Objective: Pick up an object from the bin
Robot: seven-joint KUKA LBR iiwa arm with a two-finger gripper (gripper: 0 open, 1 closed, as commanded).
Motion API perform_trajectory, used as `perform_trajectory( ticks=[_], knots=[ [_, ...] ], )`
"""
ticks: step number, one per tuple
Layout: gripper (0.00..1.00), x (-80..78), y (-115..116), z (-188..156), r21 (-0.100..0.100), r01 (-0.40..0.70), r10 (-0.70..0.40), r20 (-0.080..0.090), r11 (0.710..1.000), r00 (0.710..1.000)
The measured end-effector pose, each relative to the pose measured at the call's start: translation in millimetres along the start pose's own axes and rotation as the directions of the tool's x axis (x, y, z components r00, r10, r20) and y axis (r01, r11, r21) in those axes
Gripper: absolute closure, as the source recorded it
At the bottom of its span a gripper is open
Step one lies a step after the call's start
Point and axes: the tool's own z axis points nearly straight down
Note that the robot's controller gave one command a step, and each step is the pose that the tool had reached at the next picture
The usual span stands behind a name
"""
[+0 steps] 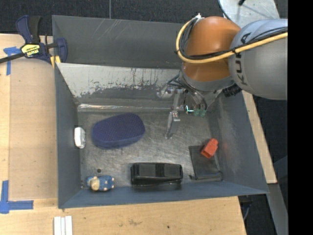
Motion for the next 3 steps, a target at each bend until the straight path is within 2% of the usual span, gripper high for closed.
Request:
perform_trajectory(
  ticks=[1,2,3],
  knots=[
    [0.00,12.4,70.3,93.9,0.000,0.068,-0.068,0.014,0.998,0.998],
    [1.00,8.3,69.4,88.4,-0.002,0.065,-0.065,0.028,0.998,0.997],
    [1.00,63.7,93.0,-35.0,0.001,0.272,-0.272,0.014,0.962,0.962]
  ],
)
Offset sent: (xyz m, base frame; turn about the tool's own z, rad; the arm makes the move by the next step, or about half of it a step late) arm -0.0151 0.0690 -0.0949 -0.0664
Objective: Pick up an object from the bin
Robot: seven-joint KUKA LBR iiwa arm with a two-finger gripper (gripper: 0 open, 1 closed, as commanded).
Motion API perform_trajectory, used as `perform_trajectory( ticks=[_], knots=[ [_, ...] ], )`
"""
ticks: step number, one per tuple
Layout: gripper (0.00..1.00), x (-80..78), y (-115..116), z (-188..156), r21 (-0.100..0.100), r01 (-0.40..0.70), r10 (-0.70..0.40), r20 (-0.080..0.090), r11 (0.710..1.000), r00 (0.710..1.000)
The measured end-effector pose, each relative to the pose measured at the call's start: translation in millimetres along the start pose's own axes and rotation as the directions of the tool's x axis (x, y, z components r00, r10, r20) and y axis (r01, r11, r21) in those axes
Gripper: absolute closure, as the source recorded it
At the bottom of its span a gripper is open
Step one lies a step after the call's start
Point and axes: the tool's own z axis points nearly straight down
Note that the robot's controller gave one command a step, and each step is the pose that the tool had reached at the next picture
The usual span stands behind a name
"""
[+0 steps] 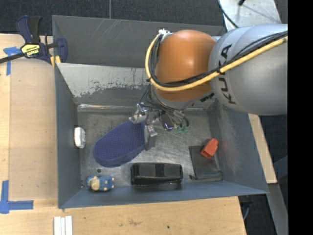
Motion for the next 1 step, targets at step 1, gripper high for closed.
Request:
perform_trajectory(
  ticks=[1],
  knots=[
    [1.00,23.6,-14.3,-3.0,-0.002,0.248,-0.248,-0.009,0.969,0.969]
  ],
)
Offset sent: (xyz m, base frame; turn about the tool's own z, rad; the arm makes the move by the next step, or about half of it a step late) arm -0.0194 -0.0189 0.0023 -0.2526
